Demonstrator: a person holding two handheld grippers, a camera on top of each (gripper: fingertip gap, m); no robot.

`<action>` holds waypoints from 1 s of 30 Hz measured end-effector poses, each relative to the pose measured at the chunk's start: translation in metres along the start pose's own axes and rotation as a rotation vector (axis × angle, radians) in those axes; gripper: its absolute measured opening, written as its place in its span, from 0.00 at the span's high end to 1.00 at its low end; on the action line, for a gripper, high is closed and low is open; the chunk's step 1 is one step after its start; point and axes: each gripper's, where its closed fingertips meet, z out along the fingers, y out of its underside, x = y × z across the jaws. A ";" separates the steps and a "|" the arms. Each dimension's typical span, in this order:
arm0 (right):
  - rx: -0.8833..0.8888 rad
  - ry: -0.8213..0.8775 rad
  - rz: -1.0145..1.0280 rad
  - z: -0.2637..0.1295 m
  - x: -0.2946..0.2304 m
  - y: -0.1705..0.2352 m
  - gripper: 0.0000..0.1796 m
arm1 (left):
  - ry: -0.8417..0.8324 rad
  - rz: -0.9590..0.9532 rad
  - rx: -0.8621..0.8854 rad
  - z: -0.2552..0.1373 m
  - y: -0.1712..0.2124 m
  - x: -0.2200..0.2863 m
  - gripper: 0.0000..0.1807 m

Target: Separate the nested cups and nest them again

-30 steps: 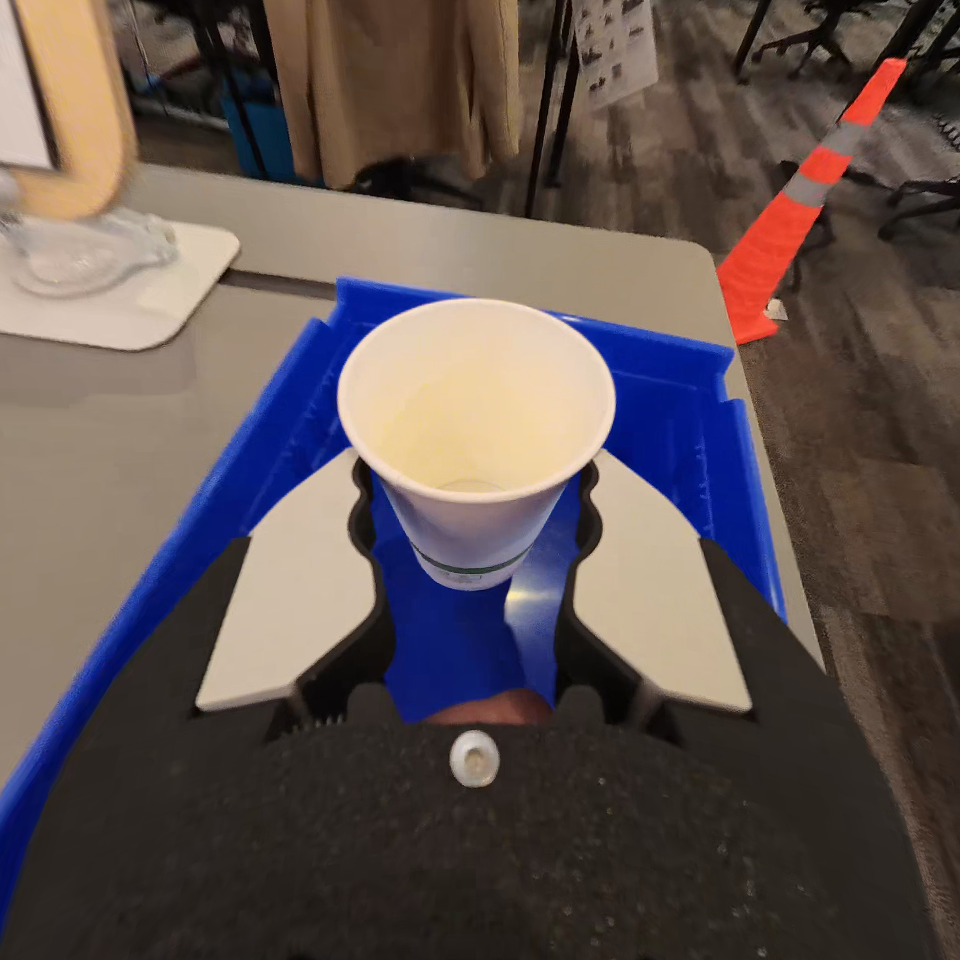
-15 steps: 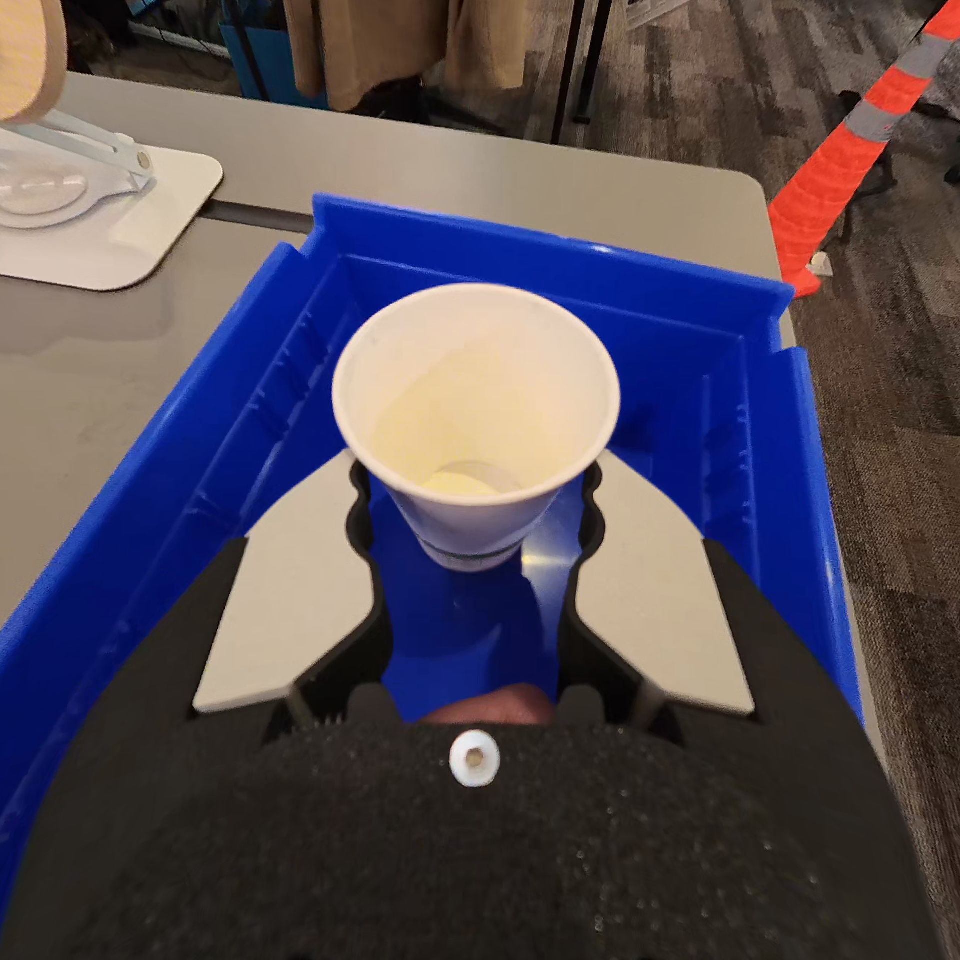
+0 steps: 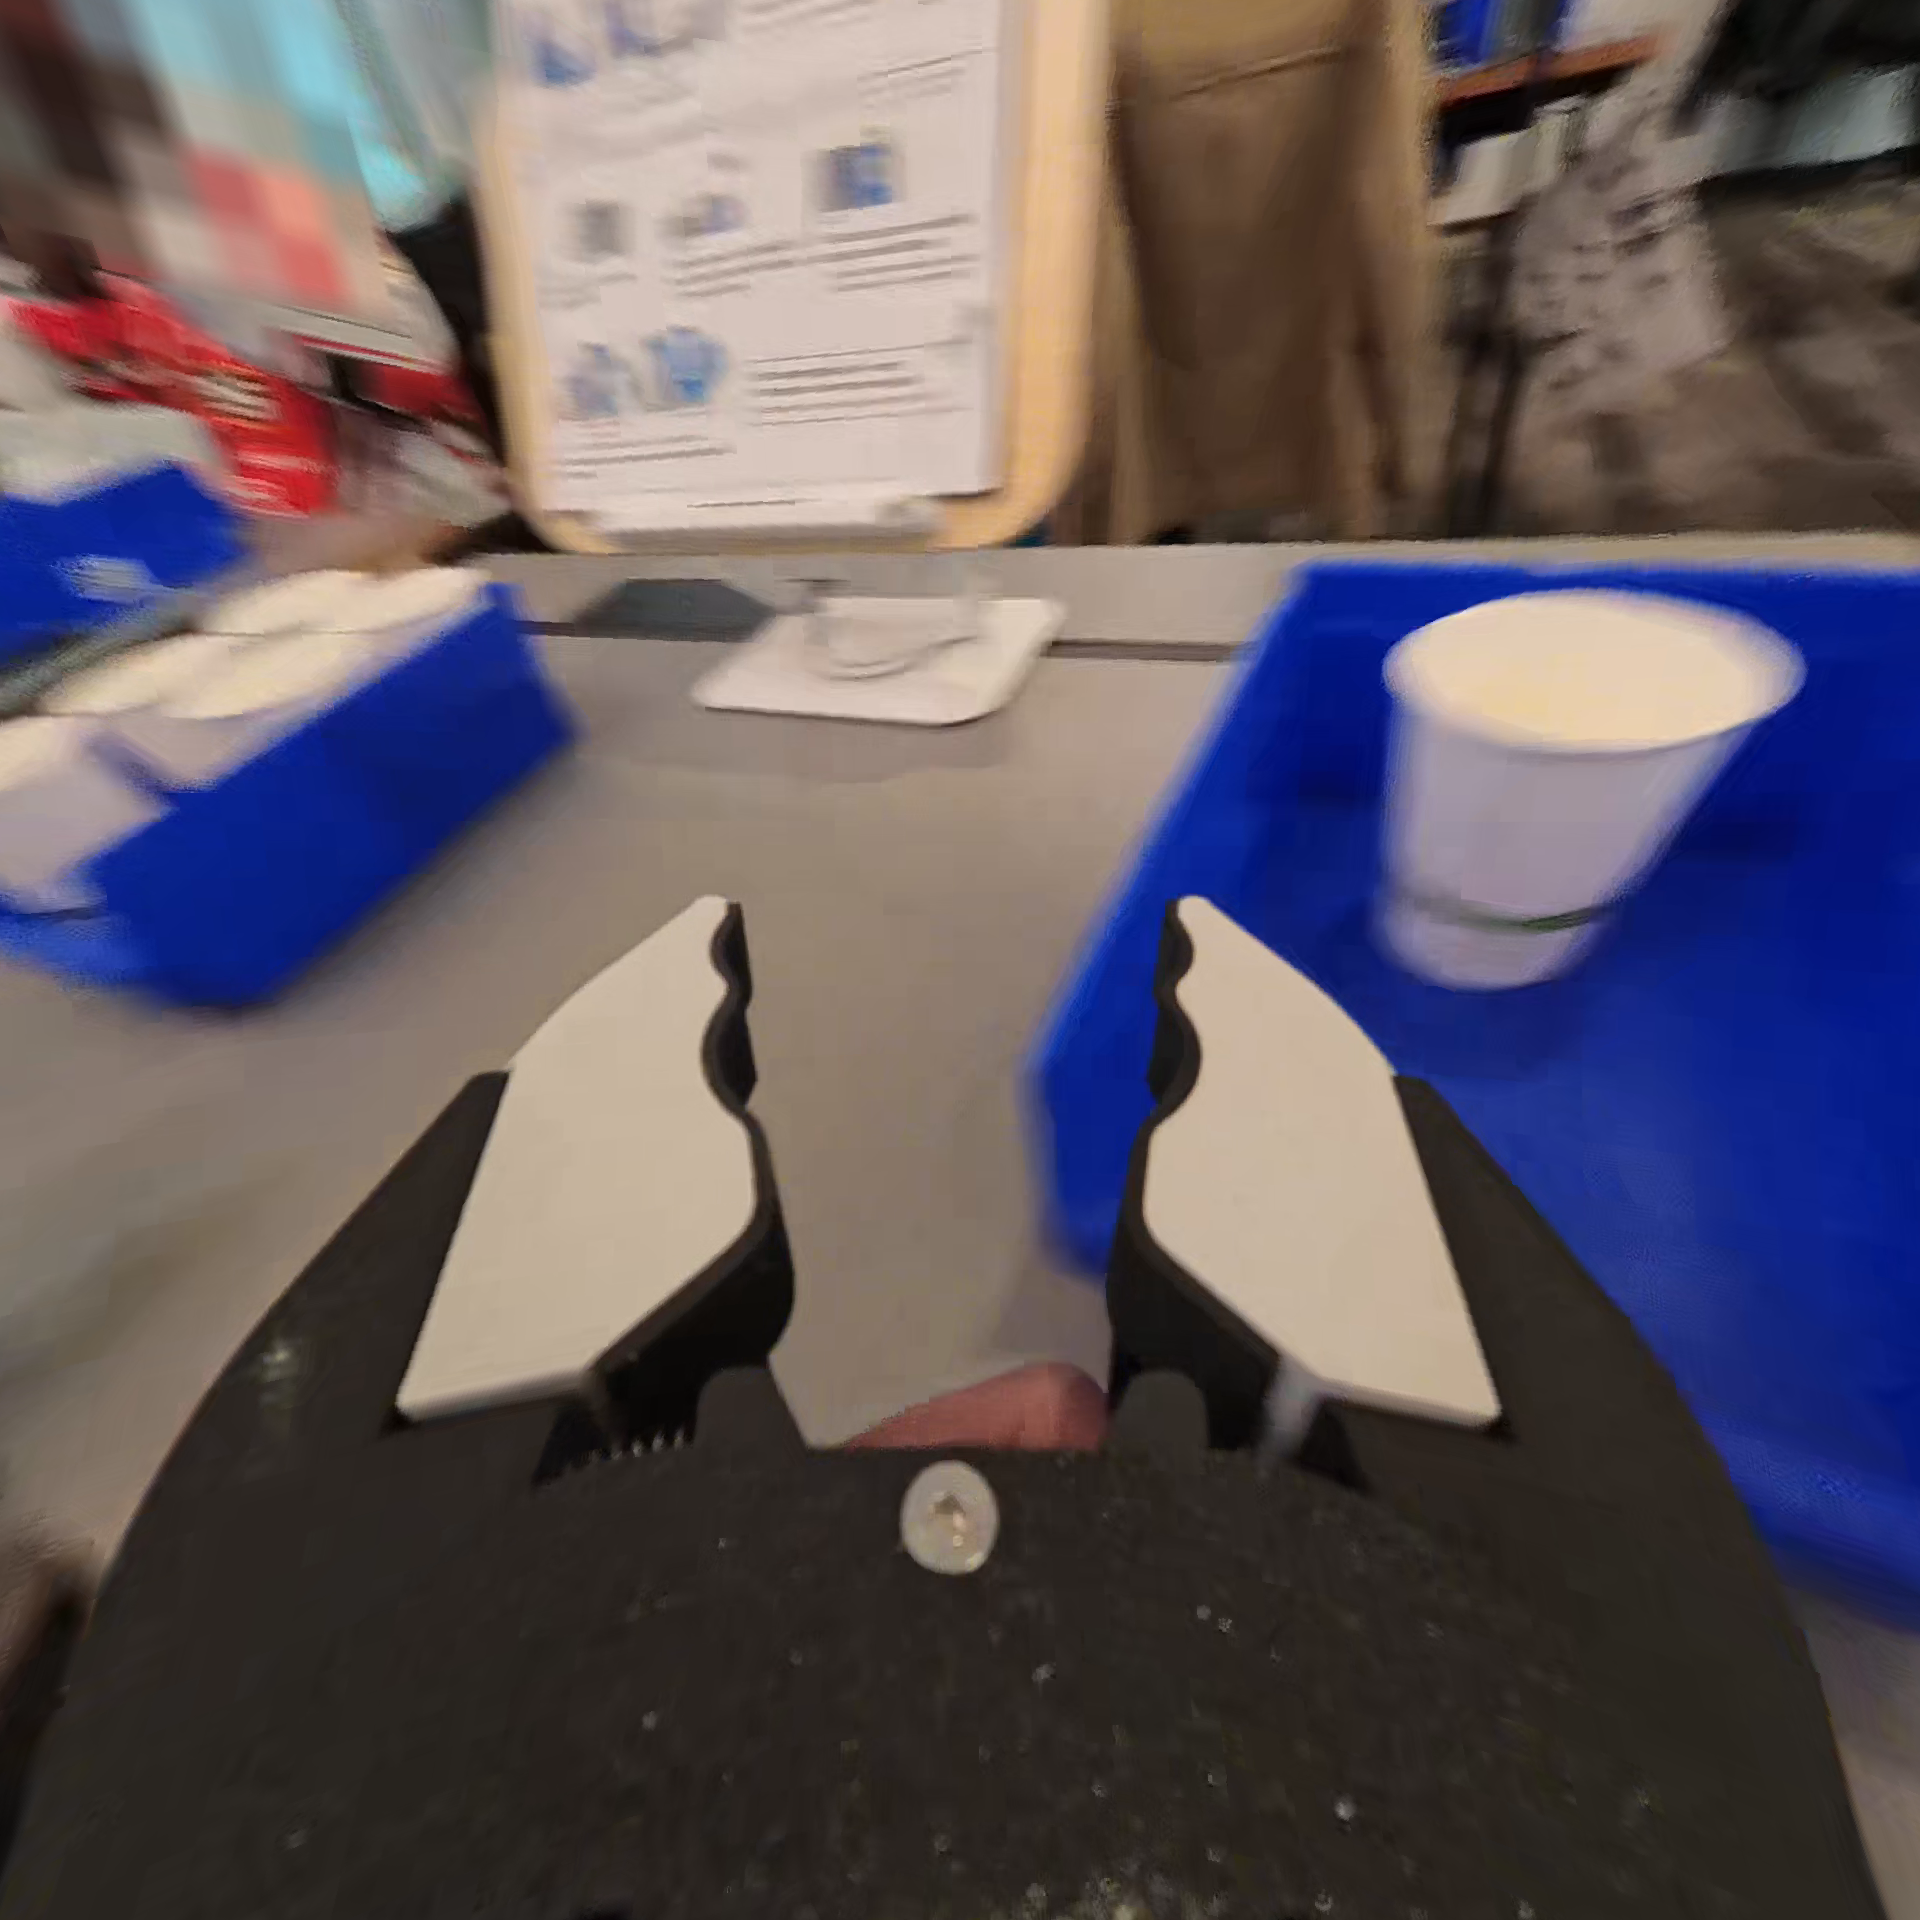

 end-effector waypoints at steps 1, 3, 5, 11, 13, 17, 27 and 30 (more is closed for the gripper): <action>-0.008 -0.083 0.046 -0.004 -0.031 0.017 0.59 | -0.073 -0.002 0.006 -0.005 0.000 -0.016 0.56; -0.066 -0.208 0.116 -0.005 -0.082 0.056 0.58 | -0.238 -0.013 0.009 -0.014 -0.001 -0.057 0.55; -0.118 -0.296 0.174 -0.002 -0.117 0.087 0.59 | -0.368 -0.044 0.019 -0.019 -0.009 -0.098 0.53; -0.189 -0.494 0.181 -0.001 -0.164 0.104 0.60 | -0.604 0.000 0.003 0.004 -0.034 -0.194 0.48; -0.189 -0.477 0.104 -0.002 -0.158 0.100 0.60 | -0.608 0.009 -0.012 0.018 -0.037 -0.210 0.48; -0.166 -0.433 0.082 -0.006 -0.136 0.089 0.62 | -0.633 0.004 -0.031 0.034 -0.036 -0.228 0.49; -0.156 -0.458 0.275 -0.012 -0.121 0.086 0.66 | -0.508 -0.053 0.068 0.036 -0.051 -0.218 0.53; -0.166 -0.440 0.185 -0.018 -0.115 0.083 0.65 | -0.381 -0.023 0.097 0.008 -0.068 -0.200 0.54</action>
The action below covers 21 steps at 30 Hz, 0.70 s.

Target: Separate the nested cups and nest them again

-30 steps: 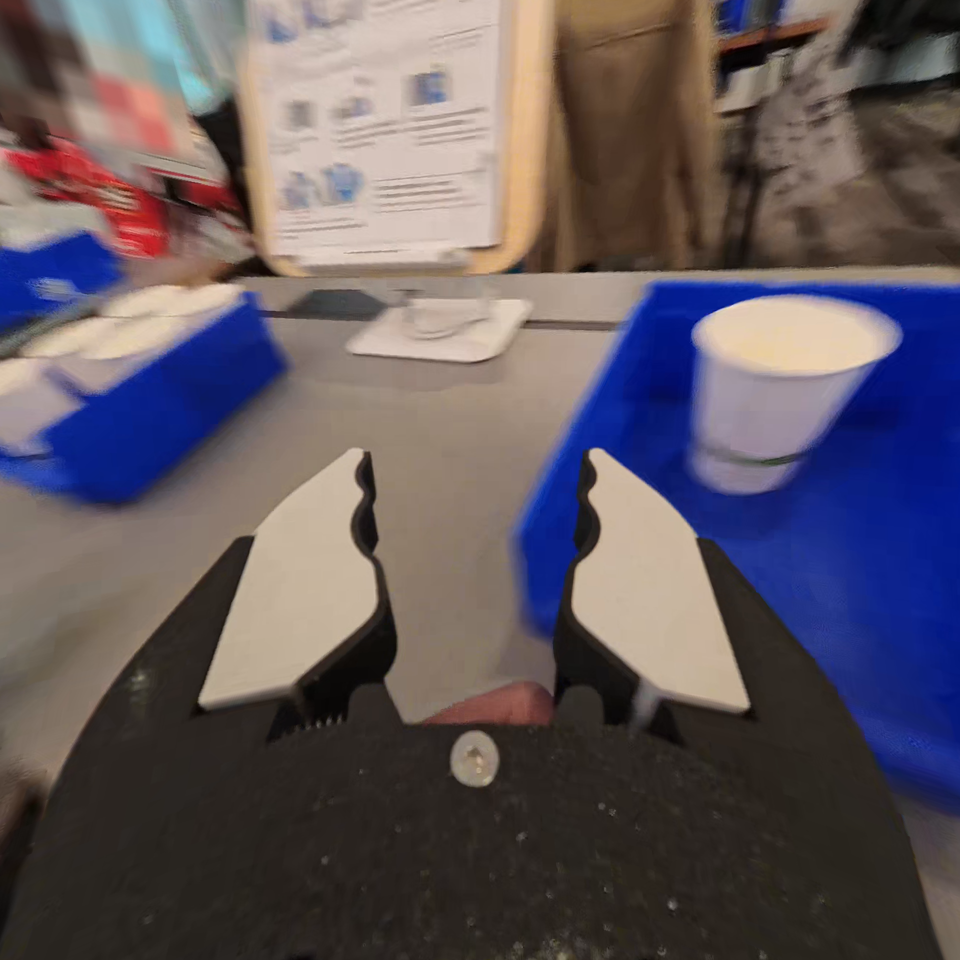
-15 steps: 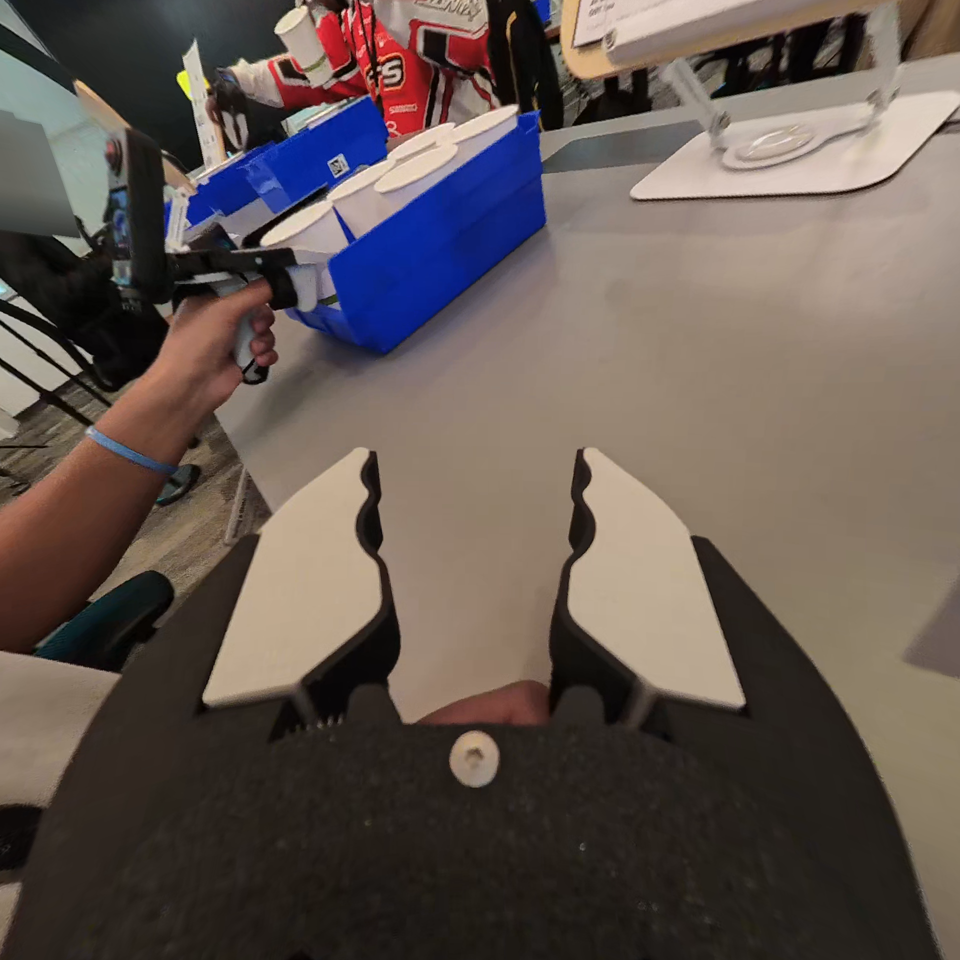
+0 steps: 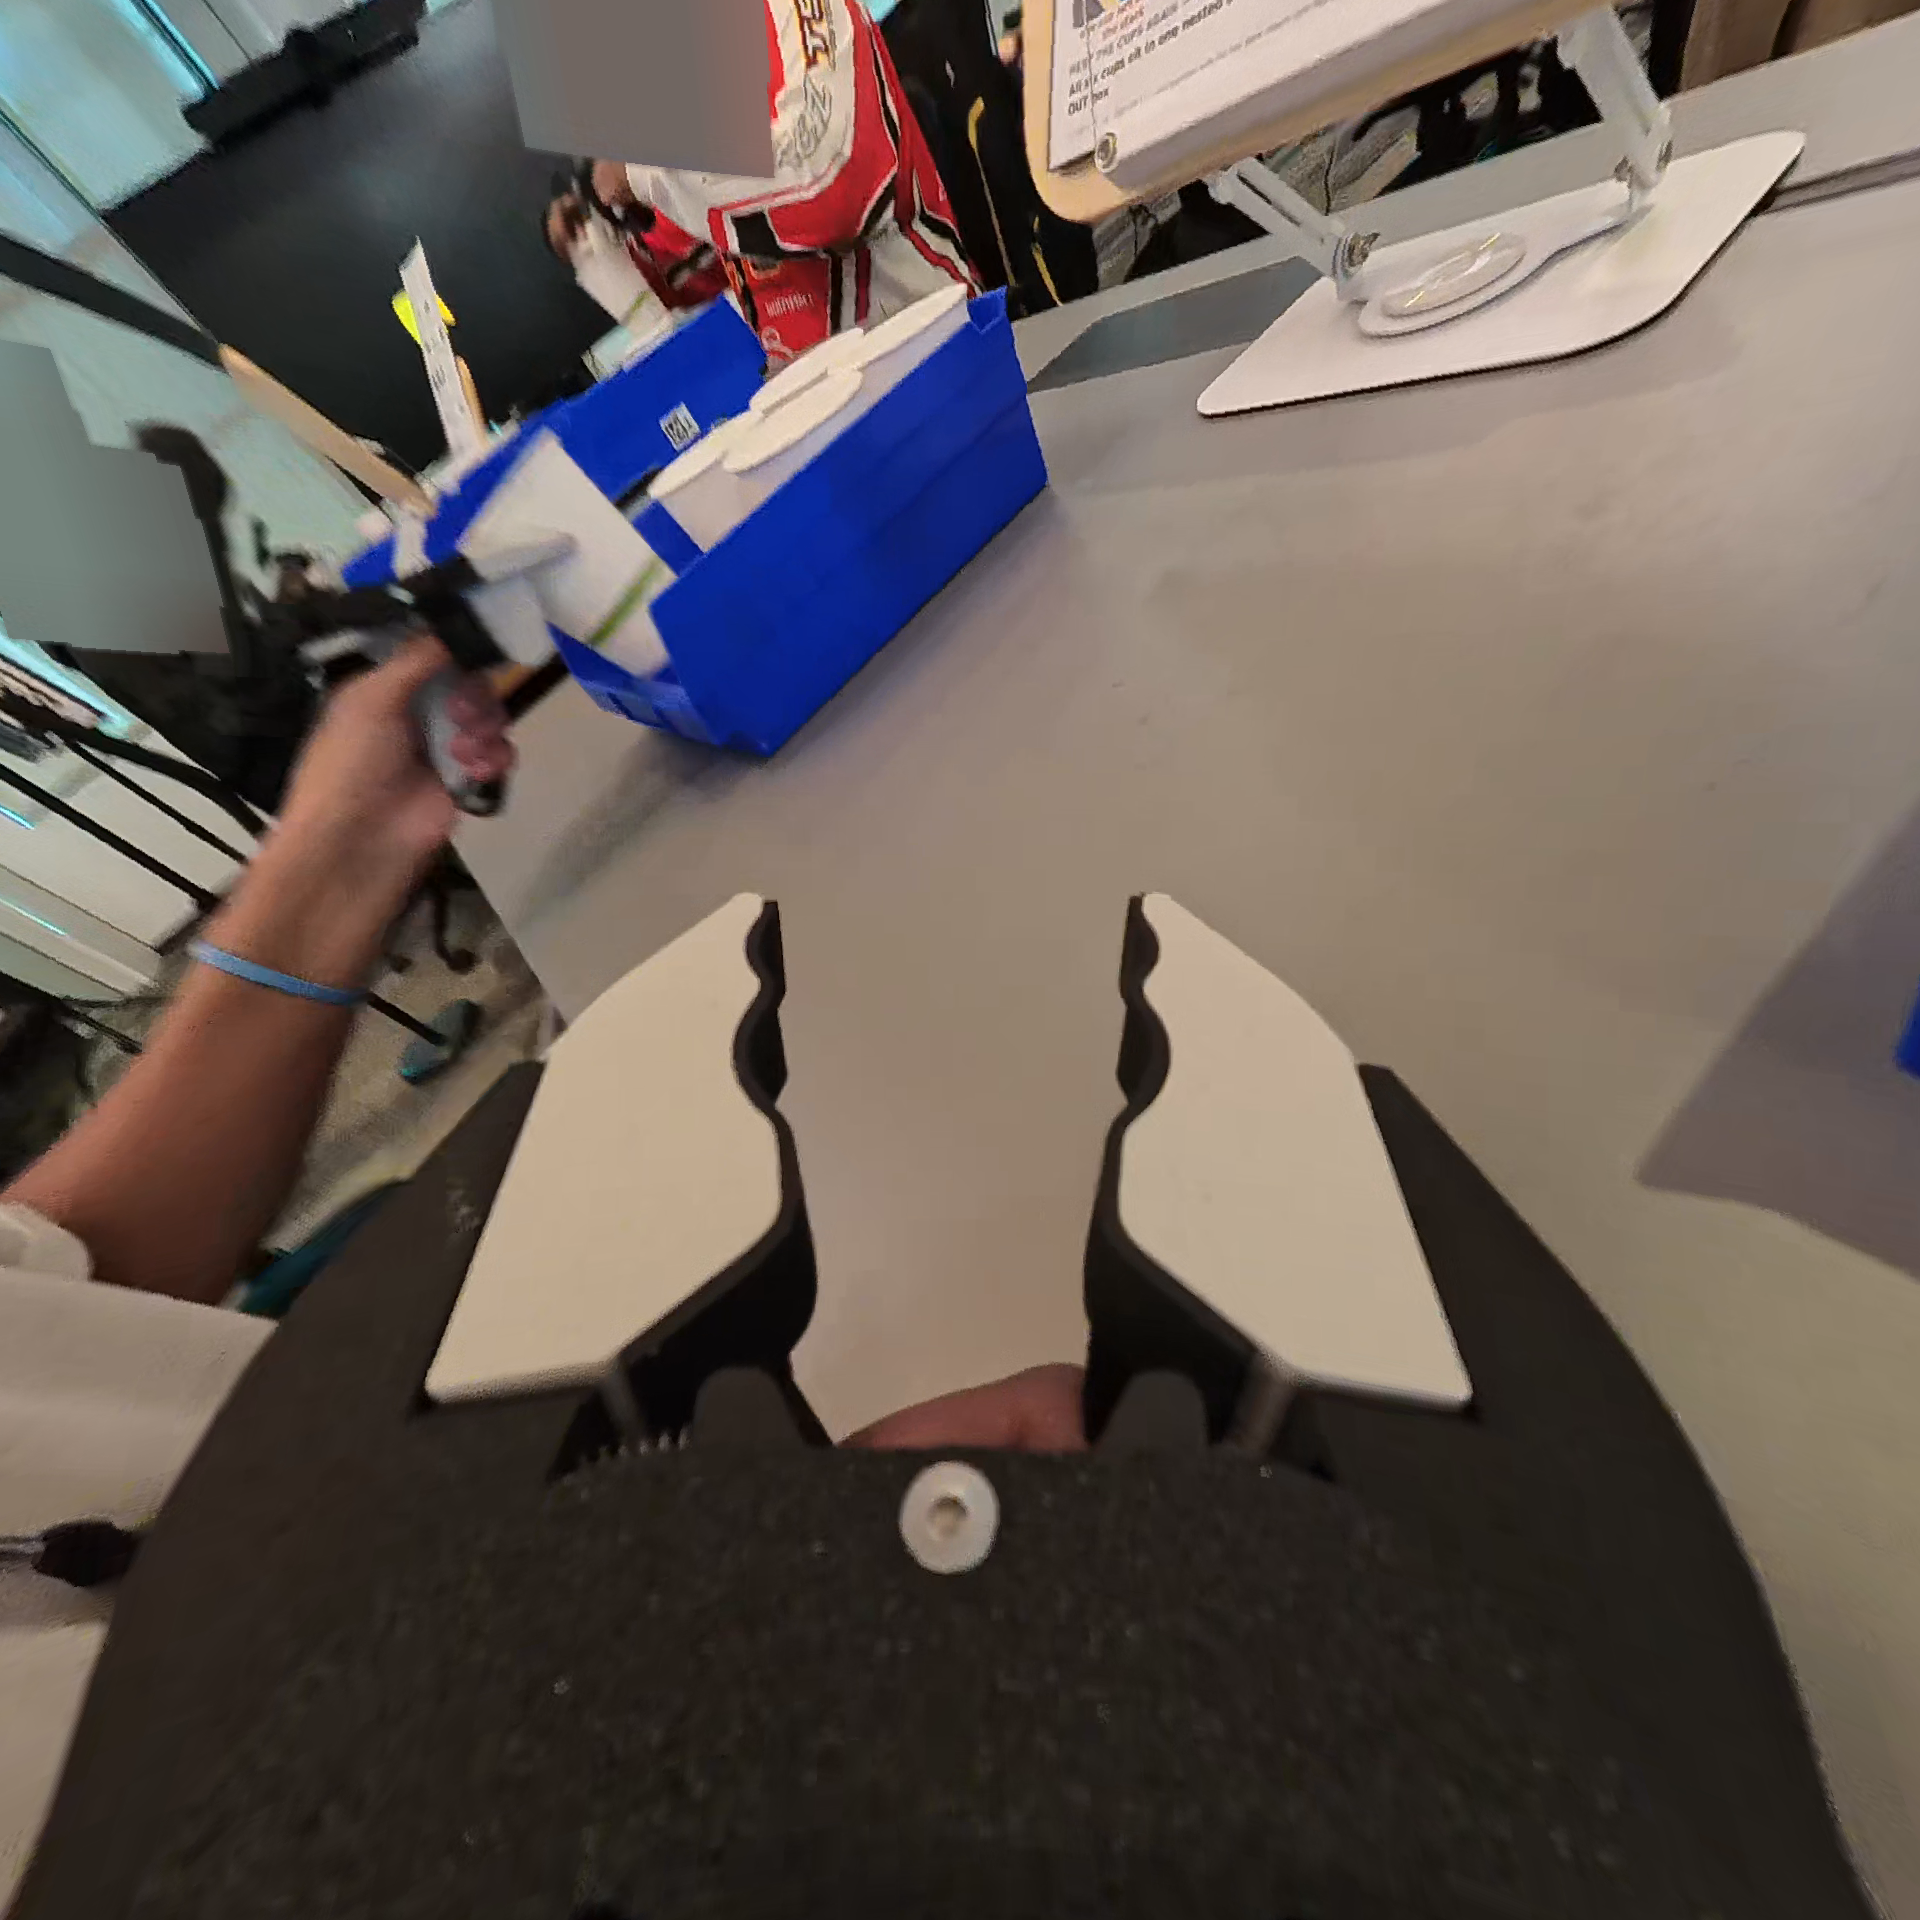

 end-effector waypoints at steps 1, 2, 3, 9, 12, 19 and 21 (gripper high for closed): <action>-0.018 0.012 -0.044 -0.003 0.002 -0.001 0.65 | 0.069 0.008 0.006 -0.013 -0.008 0.005 0.54; -0.042 0.016 -0.094 -0.006 0.003 -0.001 0.64 | 0.139 0.021 0.009 -0.025 -0.016 0.010 0.54; -0.070 0.011 -0.146 -0.009 0.004 -0.002 0.63 | 0.222 0.045 -0.006 -0.038 -0.021 0.019 0.54; -0.233 -0.159 -0.502 -0.003 -0.019 -0.034 0.57 | 0.752 0.266 -0.059 -0.092 -0.037 0.126 0.54; -0.307 -0.278 -0.704 0.013 -0.043 -0.054 0.54 | 0.998 0.445 -0.065 -0.105 -0.031 0.196 0.54; -0.399 -0.458 -0.784 0.055 -0.078 -0.080 0.50 | 1.343 0.689 -0.098 -0.117 -0.017 0.310 0.53; -0.419 -0.485 -0.789 0.058 -0.083 -0.077 0.50 | 1.381 0.714 -0.117 -0.114 -0.013 0.325 0.53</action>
